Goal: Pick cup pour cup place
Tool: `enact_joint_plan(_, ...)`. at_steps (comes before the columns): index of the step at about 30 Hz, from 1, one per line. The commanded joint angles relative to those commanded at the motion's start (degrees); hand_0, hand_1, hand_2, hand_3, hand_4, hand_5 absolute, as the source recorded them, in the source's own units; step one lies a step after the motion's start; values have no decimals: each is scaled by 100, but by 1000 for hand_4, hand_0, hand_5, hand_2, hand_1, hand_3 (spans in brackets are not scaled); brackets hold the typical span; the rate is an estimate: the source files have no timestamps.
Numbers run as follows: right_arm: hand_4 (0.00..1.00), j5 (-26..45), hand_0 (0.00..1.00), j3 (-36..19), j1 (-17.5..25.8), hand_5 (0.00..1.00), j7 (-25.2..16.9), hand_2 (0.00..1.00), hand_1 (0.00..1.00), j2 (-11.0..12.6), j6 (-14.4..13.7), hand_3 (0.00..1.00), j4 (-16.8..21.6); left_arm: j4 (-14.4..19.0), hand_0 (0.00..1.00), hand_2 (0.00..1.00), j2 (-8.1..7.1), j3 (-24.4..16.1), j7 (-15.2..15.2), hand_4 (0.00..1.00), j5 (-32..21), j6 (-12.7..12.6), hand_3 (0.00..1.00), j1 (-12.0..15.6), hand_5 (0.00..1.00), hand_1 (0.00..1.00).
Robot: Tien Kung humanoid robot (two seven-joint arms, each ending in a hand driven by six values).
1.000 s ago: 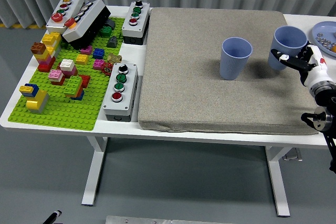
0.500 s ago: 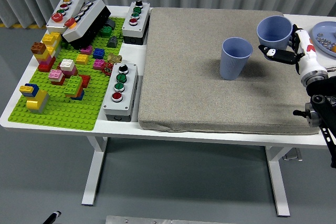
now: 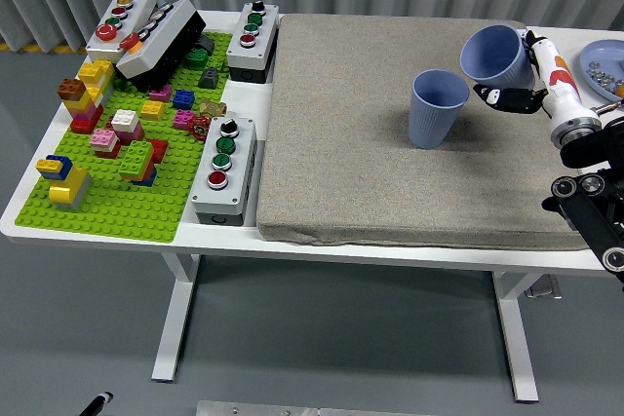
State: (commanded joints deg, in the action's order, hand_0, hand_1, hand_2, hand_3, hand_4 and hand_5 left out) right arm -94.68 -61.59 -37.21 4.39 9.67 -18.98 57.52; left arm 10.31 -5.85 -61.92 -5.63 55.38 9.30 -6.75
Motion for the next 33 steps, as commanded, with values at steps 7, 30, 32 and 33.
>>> enact_joint_plan(7,694,-680,808,40,-15,86,155,509,622,-19,-38,618,42,0,834,879,-9,16,-1,638,-9,-1,812,19,998,816)
enact_joint_plan(30,692,-2115,819,276,-127,86,623,509,629,-63,-113,618,192,0,834,878,-23,20,-1,638,-12,-2,810,14,998,815)
enact_joint_plan(32,690,-2188,824,304,-137,83,641,509,630,-58,-128,617,199,0,834,879,-22,13,-2,638,-11,-4,811,12,998,817)
enact_joint_plan(33,690,-2210,824,321,-146,83,645,509,630,-55,-137,617,195,0,834,879,-22,11,-2,638,-10,-4,811,9,998,817)
